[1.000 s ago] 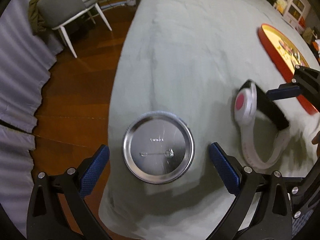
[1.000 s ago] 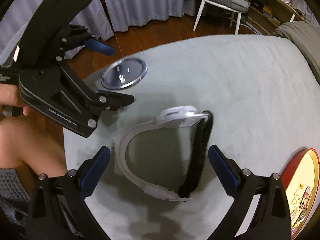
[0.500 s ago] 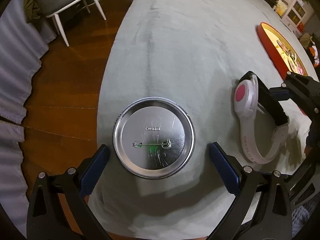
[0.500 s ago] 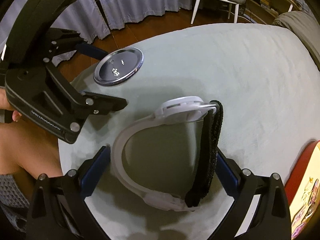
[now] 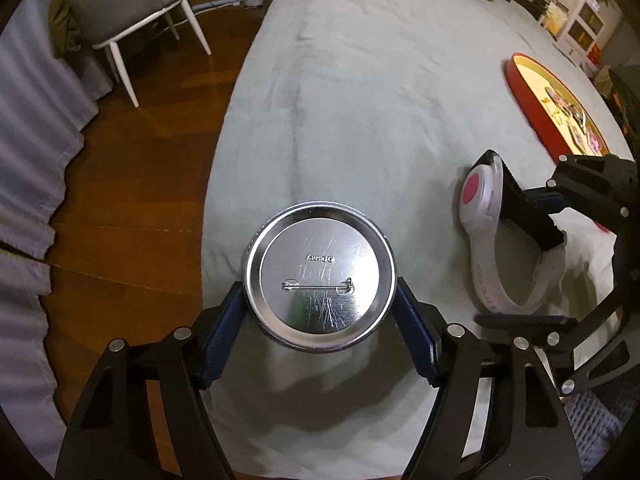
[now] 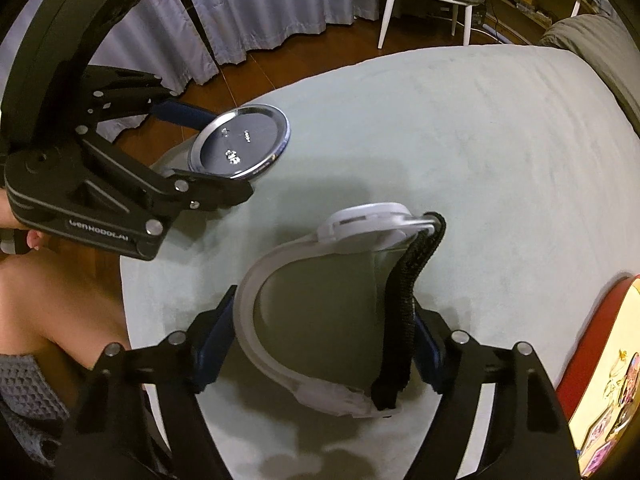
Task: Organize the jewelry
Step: 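Close the left gripper on the silver badge while the right gripper grasps the white headband, then lift and carry the silver badge and white headband with both tools toward the yellow tray, then drop the headband into the tray with the right gripper while the left lowers the badge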
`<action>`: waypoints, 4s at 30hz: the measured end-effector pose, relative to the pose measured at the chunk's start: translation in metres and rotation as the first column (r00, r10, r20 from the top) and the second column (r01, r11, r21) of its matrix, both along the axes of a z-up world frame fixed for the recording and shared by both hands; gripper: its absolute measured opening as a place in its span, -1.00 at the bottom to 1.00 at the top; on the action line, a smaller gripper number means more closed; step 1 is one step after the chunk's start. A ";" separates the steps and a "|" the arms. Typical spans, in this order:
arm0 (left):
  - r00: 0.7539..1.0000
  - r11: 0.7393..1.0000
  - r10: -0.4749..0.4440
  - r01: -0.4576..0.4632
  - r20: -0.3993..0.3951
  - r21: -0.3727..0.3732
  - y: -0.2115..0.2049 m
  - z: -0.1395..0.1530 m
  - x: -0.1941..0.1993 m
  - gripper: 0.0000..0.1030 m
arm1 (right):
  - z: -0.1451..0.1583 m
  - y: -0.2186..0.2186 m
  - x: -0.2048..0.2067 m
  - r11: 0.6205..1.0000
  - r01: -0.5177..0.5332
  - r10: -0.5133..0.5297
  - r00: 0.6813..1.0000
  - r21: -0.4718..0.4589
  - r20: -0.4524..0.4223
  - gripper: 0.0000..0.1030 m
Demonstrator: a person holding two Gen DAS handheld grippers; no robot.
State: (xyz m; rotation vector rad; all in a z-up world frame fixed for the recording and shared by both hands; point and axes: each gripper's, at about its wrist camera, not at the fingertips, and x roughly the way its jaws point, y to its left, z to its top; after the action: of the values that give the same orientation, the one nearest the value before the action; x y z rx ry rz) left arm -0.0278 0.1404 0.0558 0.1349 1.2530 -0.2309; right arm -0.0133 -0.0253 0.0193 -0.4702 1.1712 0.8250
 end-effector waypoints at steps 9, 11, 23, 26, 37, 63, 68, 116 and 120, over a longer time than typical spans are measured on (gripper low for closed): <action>0.999 0.999 -0.032 0.033 0.043 -0.021 -0.011 0.011 0.002 0.36 | -0.002 0.000 0.006 1.000 -0.006 0.006 1.000 0.009 0.002 0.31; 0.998 0.999 -0.036 0.037 0.051 -0.022 -0.013 0.013 0.002 0.36 | -0.002 0.001 0.007 1.000 -0.005 0.005 1.000 0.010 0.001 0.31; 0.995 0.999 -0.025 0.029 0.102 -0.039 -0.012 0.025 0.002 0.36 | 0.004 -0.001 0.009 1.000 0.009 -0.009 1.000 0.020 0.014 0.29; 0.993 0.999 -0.025 0.030 0.111 -0.041 -0.014 0.029 0.005 0.36 | 0.007 -0.003 0.010 1.000 0.016 -0.016 1.000 0.026 0.020 0.28; 0.988 0.998 -0.032 0.040 0.151 -0.050 -0.029 0.044 0.014 0.36 | 0.020 -0.023 0.008 0.996 0.056 -0.060 0.997 0.064 0.049 0.28; 0.970 0.985 -0.150 0.163 0.194 -0.052 -0.130 0.069 0.036 0.36 | 0.050 -0.135 0.023 0.953 0.268 -0.281 0.955 0.141 0.090 0.28; 0.963 0.980 -0.181 0.193 0.198 -0.044 -0.156 0.071 0.050 0.36 | 0.048 -0.160 0.023 0.941 0.307 -0.321 0.943 0.139 0.090 0.28; 0.933 0.935 -0.334 0.346 0.133 -0.077 -0.354 0.000 0.187 0.36 | 0.016 -0.237 0.051 0.882 0.441 -0.452 0.891 0.166 0.035 0.28; 0.917 0.922 -0.374 0.383 0.141 -0.046 -0.361 -0.006 0.191 0.36 | 0.011 -0.236 0.056 0.881 0.449 -0.458 0.888 0.150 0.032 0.28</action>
State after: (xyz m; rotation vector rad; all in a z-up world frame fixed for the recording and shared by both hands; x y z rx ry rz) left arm 0.1631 -0.2203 0.0500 0.3265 1.0787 -0.5951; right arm 0.0431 -0.2613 0.0299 -0.0943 1.0939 0.4722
